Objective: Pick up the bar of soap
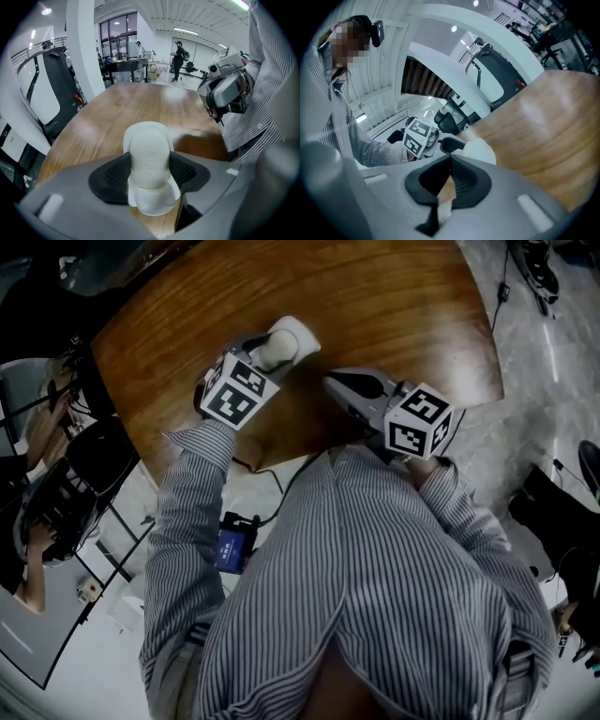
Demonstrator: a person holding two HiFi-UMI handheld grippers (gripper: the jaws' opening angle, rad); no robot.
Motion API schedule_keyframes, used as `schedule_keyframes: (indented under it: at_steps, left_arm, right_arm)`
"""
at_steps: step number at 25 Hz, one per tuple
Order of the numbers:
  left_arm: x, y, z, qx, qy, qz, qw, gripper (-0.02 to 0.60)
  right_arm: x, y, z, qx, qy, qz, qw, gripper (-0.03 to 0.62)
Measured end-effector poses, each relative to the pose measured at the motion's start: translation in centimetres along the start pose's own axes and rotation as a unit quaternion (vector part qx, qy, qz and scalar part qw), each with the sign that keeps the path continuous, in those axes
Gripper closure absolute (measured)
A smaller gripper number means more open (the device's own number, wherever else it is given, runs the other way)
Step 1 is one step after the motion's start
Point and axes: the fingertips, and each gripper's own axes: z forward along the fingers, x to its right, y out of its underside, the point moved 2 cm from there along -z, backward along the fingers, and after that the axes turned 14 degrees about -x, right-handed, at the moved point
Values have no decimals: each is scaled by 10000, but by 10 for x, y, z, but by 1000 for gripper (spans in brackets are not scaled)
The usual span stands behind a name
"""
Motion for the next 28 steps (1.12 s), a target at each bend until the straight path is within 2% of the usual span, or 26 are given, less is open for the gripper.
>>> schedule_keyframes:
  at_steps: [12,18,23,26,28]
  left_arm:
    - [0,3,-3,-81,-243,-71,9996,319]
    - [9,2,-37,481,-512,-489,9963,319]
    - [21,5,-71,1038,-793,-964,9867,319]
    - [32,11,-90,1500,-728,-1408,9759,319]
    - [40,16,-100,1850,-686,-1700,9655,319]
  right_arm:
    - [-9,2,-4,-136,28,-176,9997,592]
    - [-22,-5,-5,-237,72,-518,9984,592]
    - [-40,-10,2,-379,132,-862,9955,592]
    - [-48,-15,6,-433,271,-1047,9932,592]
    - [-53,-18,8,-424,350,-1159,9917,592]
